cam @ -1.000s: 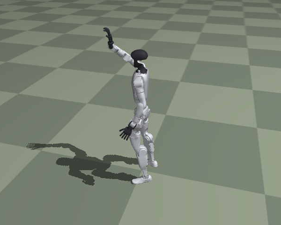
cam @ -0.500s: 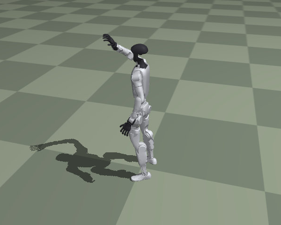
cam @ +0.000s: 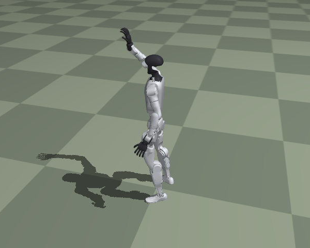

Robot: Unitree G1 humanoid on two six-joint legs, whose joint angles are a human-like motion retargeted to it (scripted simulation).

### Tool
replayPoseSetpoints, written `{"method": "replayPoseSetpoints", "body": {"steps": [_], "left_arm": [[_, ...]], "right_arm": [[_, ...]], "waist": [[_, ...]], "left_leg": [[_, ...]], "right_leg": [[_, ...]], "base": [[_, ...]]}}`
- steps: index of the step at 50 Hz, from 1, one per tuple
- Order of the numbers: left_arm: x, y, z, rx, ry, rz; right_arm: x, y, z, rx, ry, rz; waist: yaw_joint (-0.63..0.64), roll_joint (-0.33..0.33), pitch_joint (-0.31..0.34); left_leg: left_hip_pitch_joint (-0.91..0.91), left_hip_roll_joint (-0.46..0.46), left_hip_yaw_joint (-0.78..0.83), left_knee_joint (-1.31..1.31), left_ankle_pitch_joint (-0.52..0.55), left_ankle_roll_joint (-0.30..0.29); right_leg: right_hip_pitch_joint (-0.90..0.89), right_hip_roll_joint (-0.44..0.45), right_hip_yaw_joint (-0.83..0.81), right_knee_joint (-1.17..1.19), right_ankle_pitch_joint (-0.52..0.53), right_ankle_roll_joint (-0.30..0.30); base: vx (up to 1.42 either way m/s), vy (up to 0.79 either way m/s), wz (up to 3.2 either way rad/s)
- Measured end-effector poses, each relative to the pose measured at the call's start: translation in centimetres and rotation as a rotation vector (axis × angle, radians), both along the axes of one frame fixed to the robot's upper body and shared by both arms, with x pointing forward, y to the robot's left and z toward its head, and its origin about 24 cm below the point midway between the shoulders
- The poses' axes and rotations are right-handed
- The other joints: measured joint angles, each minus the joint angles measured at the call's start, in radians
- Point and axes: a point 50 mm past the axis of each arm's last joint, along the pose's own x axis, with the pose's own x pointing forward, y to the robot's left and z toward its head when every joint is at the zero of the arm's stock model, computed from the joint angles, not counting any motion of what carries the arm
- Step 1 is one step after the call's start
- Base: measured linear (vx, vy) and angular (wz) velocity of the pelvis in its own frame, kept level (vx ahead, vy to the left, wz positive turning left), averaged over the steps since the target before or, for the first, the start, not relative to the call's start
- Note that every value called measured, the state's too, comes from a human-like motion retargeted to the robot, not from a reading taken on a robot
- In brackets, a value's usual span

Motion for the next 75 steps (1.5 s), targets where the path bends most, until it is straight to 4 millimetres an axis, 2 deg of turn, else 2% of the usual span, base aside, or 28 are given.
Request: {"method": "replayPoseSetpoints", "body": {"steps": [3,7,10,12,15,19,22,25,28,32,35,37,40,43,45,49,51,53,55,56,60,63,65,67,70,72,75], "left_arm": [[-0.1,0.2,-0.1,0.004,0.034,-0.025],[1.3,0.0,0.0,0.008,-0.004,-0.036],[3.2,-0.4,0.2,0.002,-0.065,-0.033],[4.5,-0.6,0.4,-0.008,-0.104,-0.032],[6.1,-1.1,0.7,-0.029,-0.153,-0.034],[7.1,-1.9,0.9,-0.064,-0.197,-0.039],[6.7,-2.3,0.8,-0.080,-0.207,-0.039],[5.5,-2.5,0.5,-0.080,-0.185,-0.034],[3.8,-2.4,0.0,-0.072,-0.123,-0.040],[1.8,-2.0,-0.5,-0.062,-0.020,-0.080],[1.0,-1.6,-0.7,-0.049,0.027,-0.110],[1.0,-1.3,-0.6,-0.036,0.028,-0.107],[1.4,-0.8,-0.3,-0.019,-0.001,-0.066],[1.9,-0.6,-0.1,-0.015,-0.045,-0.003],[2.1,-0.6,0.0,-0.018,-0.065,0.026],[2.2,-1.1,-0.2,-0.040,-0.057,-0.011],[2.3,-1.5,-0.3,-0.056,-0.042,-0.060],[2.5,-2.0,-0.5,-0.070,-0.033,-0.109],[3.0,-2.4,-0.5,-0.076,-0.035,-0.140],[3.2,-2.6,-0.5,-0.077,-0.040,-0.142],[4.0,-2.8,-0.5,-0.080,-0.076,-0.097],[4.1,-2.6,-0.3,-0.078,-0.108,-0.032],[3.8,-2.5,-0.2,-0.074,-0.117,-0.003],[3.1,-2.3,-0.2,-0.071,-0.103,-0.002],[1.8,-2.1,-0.4,-0.080,-0.046,-0.038],[1.0,-2.1,-0.7,-0.097,0.002,-0.062],[0.3,-2.2,-1.1,-0.115,0.053,-0.068]], "right_arm": [[-0.1,3.7,1.5,-0.110,-0.041,0.037],[-0.1,7.3,3.3,-0.153,-0.111,0.095],[0.6,8.1,3.8,-0.090,-0.123,0.135],[1.5,7.9,3.4,-0.034,-0.089,0.153],[3.3,7.2,1.6,0.005,0.017,0.159],[5.4,6.7,-2.8,-0.092,0.223,0.135],[5.7,7.1,-6.1,-0.226,0.350,0.128],[5.0,8.0,-7.7,-0.332,0.380,0.152],[3.7,8.8,-6.7,-0.353,0.283,0.187],[2.1,8.5,-3.0,-0.289,0.080,0.167],[1.3,6.8,-0.1,-0.199,-0.039,0.084],[1.1,5.0,1.1,-0.124,-0.074,0.018],[1.3,2.6,1.4,-0.028,-0.060,-0.049],[2.3,2.2,0.1,-0.032,0.026,-0.046],[3.1,3.5,-1.3,-0.106,0.097,-0.016],[3.3,8.6,-3.4,-0.360,0.176,0.079],[2.7,10.8,-3.5,-0.457,0.163,0.121],[2.1,11.7,-3.1,-0.494,0.121,0.139],[1.7,11.1,-2.2,-0.465,0.068,0.120],[1.6,10.0,-1.7,-0.422,0.050,0.092],[1.8,4.0,-0.6,-0.203,0.059,-0.056],[2.3,0.6,-1.6,-0.084,0.150,-0.118],[3.0,0.0,-3.0,-0.074,0.222,-0.117],[3.9,1.4,-4.6,-0.143,0.289,-0.082],[4.5,6.2,-6.4,-0.346,0.345,0.014],[4.0,10.5,-6.5,-0.483,0.322,0.108],[2.1,15.9,-5.4,-0.610,0.212,0.246]], "waist": [[0.005,-0.003,-0.003],[0.010,-0.001,-0.003],[0.015,-0.002,0.001],[0.019,-0.005,0.004],[0.025,-0.010,0.010],[0.036,-0.015,0.021],[0.044,-0.014,0.027],[0.052,-0.012,0.030],[0.055,-0.013,0.029],[0.051,-0.017,0.022],[0.044,-0.017,0.017],[0.038,-0.017,0.016],[0.030,-0.014,0.021],[0.023,-0.013,0.028],[0.019,-0.012,0.030],[0.015,-0.009,0.025],[0.011,-0.005,0.020],[0.007,0.000,0.015],[0.002,0.004,0.011],[-0.001,0.005,0.010],[-0.016,0.008,0.012],[-0.030,0.010,0.019],[-0.037,0.009,0.024],[-0.039,0.005,0.026],[-0.032,-0.003,0.024],[-0.024,-0.004,0.021],[-0.014,0.001,0.017]], "left_leg": [[0.002,0.004,0.012,-0.001,0.000,0.002],[0.004,0.007,0.016,-0.003,0.001,0.006],[0.005,0.006,0.010,-0.004,0.001,0.009],[0.005,0.005,0.004,-0.005,0.002,0.011],[0.006,0.005,-0.005,-0.006,0.004,0.013],[0.008,0.002,-0.012,-0.007,0.005,0.014],[0.008,0.005,-0.007,-0.008,0.006,0.013],[0.007,0.009,0.006,-0.009,0.007,0.011],[0.004,0.011,0.019,-0.011,0.008,0.013],[-0.001,0.012,0.030,-0.013,0.009,0.014],[-0.006,0.011,0.030,-0.013,0.010,0.011],[-0.007,0.010,0.026,-0.014,0.011,0.009],[-0.005,0.006,0.020,-0.013,0.011,0.007],[0.000,0.004,0.018,-0.013,0.010,0.009],[0.004,0.004,0.023,-0.014,0.009,0.011],[0.007,0.009,0.041,-0.015,0.008,0.015],[0.005,0.012,0.050,-0.015,0.008,0.017],[0.002,0.015,0.055,-0.015,0.008,0.017],[-0.001,0.015,0.056,-0.016,0.009,0.015],[-0.002,0.014,0.053,-0.016,0.009,0.014],[-0.004,0.007,0.040,-0.018,0.011,0.009],[0.001,0.001,0.037,-0.018,0.011,0.005],[0.006,0.000,0.043,-0.018,0.010,0.005],[0.013,0.001,0.059,-0.018,0.009,0.007],[0.023,0.007,0.098,-0.019,0.006,0.014],[0.029,0.015,0.128,-0.019,0.005,0.019],[0.034,0.030,0.168,-0.019,0.006,0.024]], "right_leg": [[-0.006,0.006,0.012,0.000,0.001,0.000],[-0.009,0.009,0.016,0.002,0.002,0.000],[-0.005,0.007,0.011,0.004,0.000,0.000],[-0.001,0.006,0.005,0.005,-0.001,-0.002],[0.005,0.005,-0.005,0.006,-0.004,-0.004],[0.010,0.002,-0.013,0.006,-0.006,-0.001],[0.007,0.006,-0.008,0.004,-0.004,0.000],[-0.002,0.013,0.004,0.001,0.000,0.000],[-0.013,0.018,0.018,-0.002,0.004,0.000],[-0.025,0.021,0.029,-0.006,0.009,0.000],[-0.029,0.021,0.029,-0.006,0.011,0.000],[-0.027,0.018,0.025,-0.005,0.009,0.000],[-0.022,0.013,0.019,-0.002,0.006,0.000],[-0.016,0.010,0.018,0.000,0.004,0.000],[-0.016,0.010,0.022,0.000,0.004,0.000],[-0.026,0.019,0.041,-0.001,0.008,0.000],[-0.033,0.024,0.050,-0.002,0.011,0.000],[-0.039,0.028,0.055,-0.004,0.014,0.000],[-0.042,0.029,0.055,-0.004,0.016,0.000],[-0.042,0.028,0.052,-0.005,0.016,0.000],[-0.036,0.018,0.040,-0.003,0.013,0.000],[-0.029,0.011,0.037,0.000,0.008,0.000],[-0.028,0.010,0.044,0.001,0.007,0.000],[-0.032,0.013,0.061,0.001,0.008,0.000],[-0.045,0.027,0.099,-0.002,0.015,0.000],[-0.057,0.041,0.128,-0.006,0.022,0.000],[-0.074,0.066,0.164,-0.012,0.035,0.000]], "base": [[0.00,-0.02,-0.14],[0.00,0.00,0.00],[0.00,0.00,0.00],[0.00,0.00,0.00],[0.00,0.00,0.00],[0.00,0.00,0.00],[0.00,0.00,0.00],[-0.01,-0.02,-0.22],[-0.01,-0.01,-0.24],[0.00,0.00,-0.05],[0.00,0.00,0.00],[0.00,0.00,0.00],[0.00,0.00,0.00],[0.00,0.00,0.00],[0.00,0.00,0.00],[-0.01,-0.02,-0.25],[-0.01,-0.02,-0.23],[0.00,0.00,0.00],[0.00,0.00,0.00],[0.00,0.00,0.00],[0.00,0.03,0.14],[0.00,0.00,0.00],[0.00,0.00,-0.12],[0.00,-0.02,-0.43],[-0.01,-0.06,-0.68],[-0.02,-0.09,-0.79],[-0.02,-0.10,-0.69]]}}
